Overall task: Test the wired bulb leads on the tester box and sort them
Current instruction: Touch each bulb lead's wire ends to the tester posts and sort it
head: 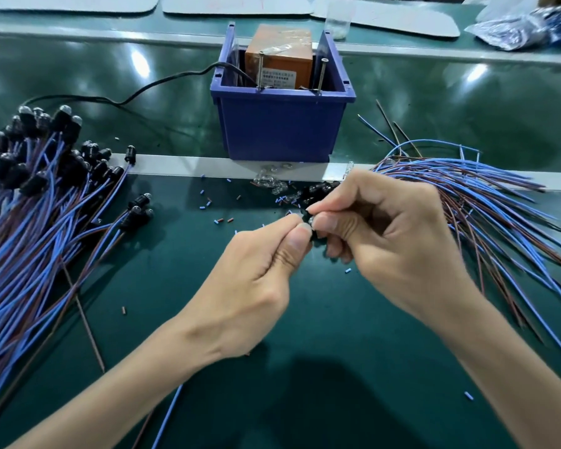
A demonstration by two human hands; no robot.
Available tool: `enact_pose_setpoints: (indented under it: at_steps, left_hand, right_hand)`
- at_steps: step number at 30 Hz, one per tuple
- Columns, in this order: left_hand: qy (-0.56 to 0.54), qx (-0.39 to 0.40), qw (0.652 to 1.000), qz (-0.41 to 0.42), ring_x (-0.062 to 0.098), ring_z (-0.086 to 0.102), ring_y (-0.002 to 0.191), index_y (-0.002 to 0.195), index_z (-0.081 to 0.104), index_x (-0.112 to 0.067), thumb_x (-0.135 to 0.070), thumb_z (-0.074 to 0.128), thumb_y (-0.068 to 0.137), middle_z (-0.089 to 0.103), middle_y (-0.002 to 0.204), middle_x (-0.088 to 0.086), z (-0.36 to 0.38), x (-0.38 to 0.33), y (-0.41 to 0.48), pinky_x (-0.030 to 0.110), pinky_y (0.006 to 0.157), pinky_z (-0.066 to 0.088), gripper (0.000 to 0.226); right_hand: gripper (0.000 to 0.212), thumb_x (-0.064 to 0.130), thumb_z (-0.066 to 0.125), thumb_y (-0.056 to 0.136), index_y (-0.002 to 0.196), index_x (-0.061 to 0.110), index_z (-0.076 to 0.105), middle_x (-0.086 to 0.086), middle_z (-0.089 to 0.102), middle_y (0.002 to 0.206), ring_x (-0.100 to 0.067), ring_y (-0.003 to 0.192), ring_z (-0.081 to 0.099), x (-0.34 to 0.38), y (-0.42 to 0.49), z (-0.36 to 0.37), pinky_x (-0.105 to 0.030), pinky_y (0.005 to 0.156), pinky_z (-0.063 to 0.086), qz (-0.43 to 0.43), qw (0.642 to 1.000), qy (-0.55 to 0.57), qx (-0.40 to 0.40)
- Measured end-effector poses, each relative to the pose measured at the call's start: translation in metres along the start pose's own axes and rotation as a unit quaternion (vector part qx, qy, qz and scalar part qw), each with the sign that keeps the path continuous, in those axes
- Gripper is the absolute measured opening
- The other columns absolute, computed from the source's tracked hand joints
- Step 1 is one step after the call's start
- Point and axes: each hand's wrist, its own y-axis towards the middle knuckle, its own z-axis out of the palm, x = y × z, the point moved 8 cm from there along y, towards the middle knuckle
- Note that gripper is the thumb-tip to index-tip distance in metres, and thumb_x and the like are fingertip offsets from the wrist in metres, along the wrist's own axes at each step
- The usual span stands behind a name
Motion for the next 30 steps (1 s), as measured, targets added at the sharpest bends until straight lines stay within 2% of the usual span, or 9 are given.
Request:
enact_pose_setpoints:
  at_steps: [2,4,6,10,15,20,23,26,30]
  left_hand:
    - [0.026,0.012,1.000,-0.002,0.019,0.027,0.058,0.075,0.044,-0.013,-0.048,0.028,0.094,0.030,0.062,-0.004,0.002,0.002,0.000,0.043,0.053,0.028,0.044]
    - [-0.009,0.032,0.999,-0.026,0.014,0.026,0.056,0.072,0.042,-0.011,-0.045,0.033,0.096,0.029,0.060,-0.007,0.004,0.006,0.001,0.031,0.050,0.028,0.043]
    - [-0.132,0.060,0.986,-0.084,0.008,0.025,0.052,0.062,0.038,-0.021,-0.040,0.035,0.093,0.030,0.057,-0.013,0.006,0.014,0.002,0.018,0.048,0.025,0.036]
    - [-0.311,0.163,0.925,-0.144,0.004,0.022,0.047,0.056,0.041,-0.031,-0.039,0.033,0.090,0.029,0.054,-0.016,0.016,0.012,-0.001,0.018,0.044,0.018,0.035]
    - [-0.101,0.084,0.990,-0.053,0.005,0.026,0.054,0.062,0.041,-0.023,-0.034,0.031,0.093,0.030,0.059,-0.012,0.003,0.005,0.005,0.017,0.051,0.027,0.035]
    - [0.057,0.029,0.998,0.017,0.014,0.029,0.056,0.068,0.038,-0.028,-0.034,0.030,0.098,0.035,0.058,-0.011,-0.005,-0.001,0.006,0.033,0.054,0.028,0.032]
    - [0.049,0.052,0.997,0.043,0.007,0.033,0.056,0.073,0.045,-0.041,-0.036,0.029,0.101,0.046,0.060,-0.023,0.000,-0.007,0.006,0.018,0.056,0.028,0.033]
    - [0.041,0.047,0.998,0.031,0.010,0.031,0.057,0.074,0.049,-0.042,-0.042,0.028,0.100,0.041,0.060,-0.016,0.001,-0.002,0.004,0.022,0.056,0.027,0.034]
    - [-0.012,0.038,0.999,-0.012,0.010,0.028,0.059,0.080,0.054,-0.011,-0.037,0.029,0.099,0.033,0.062,-0.012,0.003,0.007,0.007,0.025,0.058,0.027,0.040]
  right_hand:
    - [0.013,0.007,0.063,0.079,0.067,0.010,0.059,0.006,0.062,0.058,-0.006,0.045,0.054,-0.010,-0.001,0.002,-0.017,0.047,0.043,0.045,0.997,0.055,-0.015]
    - [0.012,0.008,0.063,0.079,0.068,0.009,0.058,0.010,0.062,0.059,-0.005,0.046,0.053,-0.014,-0.002,0.004,-0.017,0.048,0.042,0.052,0.996,0.064,-0.019]
    - [0.012,0.007,0.063,0.080,0.070,0.011,0.058,0.014,0.062,0.063,-0.004,0.050,0.052,-0.011,-0.002,0.006,-0.016,0.051,0.043,0.030,0.997,0.063,-0.014]
    - [0.016,0.005,0.063,0.080,0.074,0.018,0.058,0.005,0.061,0.065,-0.005,0.052,0.052,-0.003,0.000,0.007,-0.016,0.053,0.044,-0.004,0.995,0.097,0.005]
    - [0.014,0.012,0.063,0.080,0.067,0.007,0.058,0.002,0.058,0.056,-0.005,0.043,0.049,-0.015,-0.002,0.007,-0.014,0.046,0.040,0.071,0.990,0.123,-0.001]
    - [0.016,0.015,0.062,0.078,0.063,0.016,0.058,0.001,0.059,0.053,-0.006,0.041,0.048,-0.026,-0.004,0.013,-0.014,0.041,0.037,0.136,0.975,0.173,-0.008]
    - [0.016,0.010,0.060,0.080,0.064,0.013,0.058,0.003,0.060,0.053,-0.005,0.042,0.049,-0.025,-0.005,0.015,-0.014,0.041,0.038,0.128,0.979,0.158,0.001]
    - [0.016,0.009,0.061,0.081,0.065,0.009,0.056,0.002,0.060,0.053,-0.005,0.042,0.049,-0.026,-0.005,0.017,-0.014,0.042,0.038,0.128,0.981,0.145,0.005]
    - [0.018,0.008,0.064,0.086,0.069,0.007,0.058,0.005,0.061,0.056,-0.005,0.045,0.051,-0.022,0.000,0.010,-0.013,0.046,0.040,0.109,0.988,0.110,0.009]
